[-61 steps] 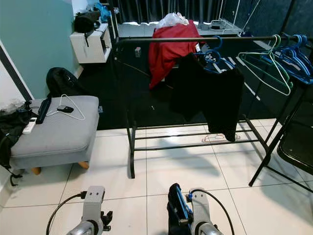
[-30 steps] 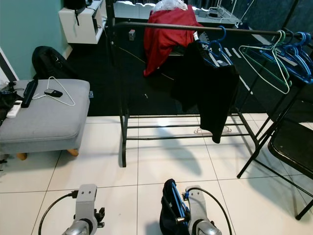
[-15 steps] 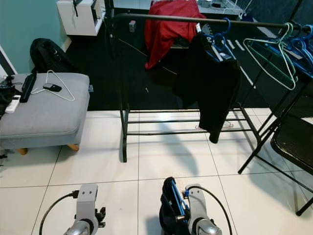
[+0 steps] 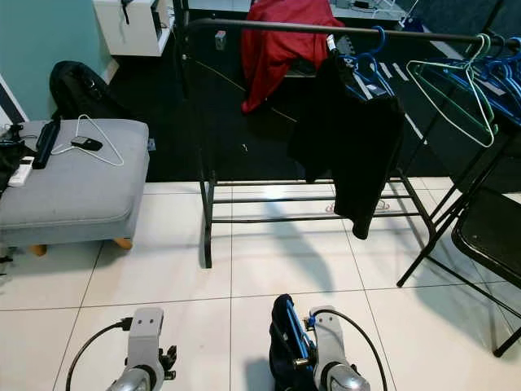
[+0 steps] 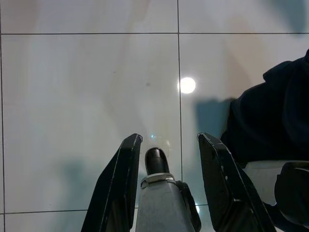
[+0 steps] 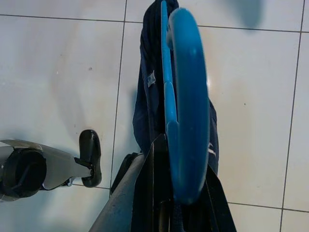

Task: Hang hanger

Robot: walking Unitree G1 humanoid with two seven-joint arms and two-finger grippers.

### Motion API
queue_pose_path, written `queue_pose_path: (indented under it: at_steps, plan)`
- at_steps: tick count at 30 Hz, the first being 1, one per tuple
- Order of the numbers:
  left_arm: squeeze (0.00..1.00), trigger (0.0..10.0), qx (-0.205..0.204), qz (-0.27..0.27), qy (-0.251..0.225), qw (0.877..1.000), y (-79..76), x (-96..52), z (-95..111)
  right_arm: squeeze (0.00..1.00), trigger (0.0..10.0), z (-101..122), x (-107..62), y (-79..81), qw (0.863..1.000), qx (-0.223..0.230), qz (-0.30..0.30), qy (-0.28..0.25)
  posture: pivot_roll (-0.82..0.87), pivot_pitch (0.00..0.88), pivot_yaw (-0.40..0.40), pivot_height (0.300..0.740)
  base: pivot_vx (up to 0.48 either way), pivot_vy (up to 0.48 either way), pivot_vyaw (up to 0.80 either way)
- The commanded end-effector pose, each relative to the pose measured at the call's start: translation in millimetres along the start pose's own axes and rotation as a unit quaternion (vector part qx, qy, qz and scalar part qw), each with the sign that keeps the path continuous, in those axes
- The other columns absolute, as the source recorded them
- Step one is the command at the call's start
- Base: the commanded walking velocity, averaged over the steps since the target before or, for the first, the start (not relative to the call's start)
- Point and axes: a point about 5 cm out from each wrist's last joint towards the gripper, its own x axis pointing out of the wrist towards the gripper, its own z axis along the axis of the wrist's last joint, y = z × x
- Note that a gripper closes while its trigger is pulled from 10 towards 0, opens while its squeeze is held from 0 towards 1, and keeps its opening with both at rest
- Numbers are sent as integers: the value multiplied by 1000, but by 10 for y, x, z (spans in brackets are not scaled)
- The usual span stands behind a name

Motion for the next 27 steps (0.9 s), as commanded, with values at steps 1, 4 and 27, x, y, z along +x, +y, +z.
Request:
queue_pose_path:
  at_steps: [1, 4, 27]
  plan:
    - [0, 10000, -3, -6, 17, 1000, -45, -19, -82, 0, 10000, -45, -12, -11, 1000, 4, -1, 9, -109, 157, -84, 740, 0, 0, 0]
    - [0, 10000, -4, -8, 17, 1000, -46, -20, -84, 0, 10000, -42, -10, -8, 1000, 3, 0, 9, -109, 157, -83, 740, 0, 0, 0]
    - [0, 10000, 6, -22, 14, 1000, -123, -24, -89, 0, 10000, -6, 1, 0, 1000, 16, -2, 3, -111, 148, -66, 740, 0, 0, 0]
